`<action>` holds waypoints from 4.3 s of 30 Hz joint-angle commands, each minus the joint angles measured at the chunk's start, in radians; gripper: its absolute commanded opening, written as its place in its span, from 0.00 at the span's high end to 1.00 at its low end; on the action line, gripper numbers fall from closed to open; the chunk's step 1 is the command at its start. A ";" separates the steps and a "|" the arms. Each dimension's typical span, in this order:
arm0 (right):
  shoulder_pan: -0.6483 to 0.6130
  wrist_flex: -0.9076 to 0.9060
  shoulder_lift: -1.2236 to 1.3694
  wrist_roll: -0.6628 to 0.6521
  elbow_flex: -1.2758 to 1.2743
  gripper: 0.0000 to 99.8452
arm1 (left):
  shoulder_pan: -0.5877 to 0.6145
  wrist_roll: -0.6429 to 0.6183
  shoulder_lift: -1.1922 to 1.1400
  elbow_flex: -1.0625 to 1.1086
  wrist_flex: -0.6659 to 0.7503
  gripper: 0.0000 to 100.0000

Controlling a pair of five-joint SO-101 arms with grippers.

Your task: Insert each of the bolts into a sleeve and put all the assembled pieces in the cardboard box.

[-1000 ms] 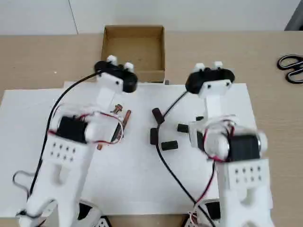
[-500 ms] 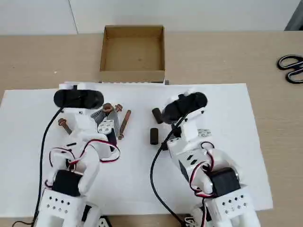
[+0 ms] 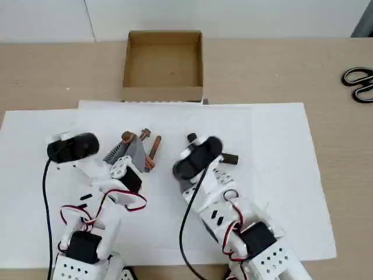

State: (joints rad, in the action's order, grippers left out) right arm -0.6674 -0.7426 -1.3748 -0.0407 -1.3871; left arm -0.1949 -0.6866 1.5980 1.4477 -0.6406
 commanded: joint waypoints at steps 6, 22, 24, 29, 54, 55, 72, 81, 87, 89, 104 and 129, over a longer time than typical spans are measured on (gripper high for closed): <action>-0.081 0.071 -0.220 -0.135 -0.150 1.00 | -0.002 -0.038 0.100 0.031 0.026 1.00; -0.079 0.071 -0.337 -0.187 -0.209 1.00 | -0.147 -0.080 0.196 -0.007 -0.132 1.00; -0.079 0.071 -0.337 -0.187 -0.209 1.00 | -0.146 -0.080 0.213 -0.007 -0.132 1.00; -0.079 0.071 -0.337 -0.187 -0.218 1.00 | -0.146 -0.080 0.218 -0.007 -0.129 1.00; -0.096 0.110 -0.338 -0.187 -0.244 1.00 | -0.152 -0.080 0.219 0.021 -0.104 1.00; -0.102 0.119 -0.338 -0.187 -0.244 1.00 | -0.152 -0.080 0.219 0.024 -0.104 1.00; -0.113 0.130 -0.338 -0.207 -0.218 1.00 | -0.275 -0.080 0.219 0.054 -0.199 1.00; -0.113 0.179 -0.338 -0.242 -0.180 1.00 | -0.344 -0.054 0.219 0.059 -0.315 1.00; -0.113 0.179 -0.338 -0.242 -0.161 1.00 | -0.344 0.018 0.219 0.120 -0.330 1.00; -0.113 0.179 -0.338 -0.242 -0.161 1.00 | -0.342 0.029 0.219 0.125 -0.330 1.00; -0.113 0.171 -0.338 -0.242 -0.172 1.00 | -0.336 0.061 0.219 0.059 -0.328 0.69; -0.113 0.176 -0.338 -0.242 -0.203 1.00 | -0.144 0.262 0.219 -0.050 -0.325 0.70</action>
State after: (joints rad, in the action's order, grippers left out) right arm -0.7764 -0.5846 -1.7031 -0.2723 -1.6387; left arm -0.3483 -0.4289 1.8052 1.4431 -0.9689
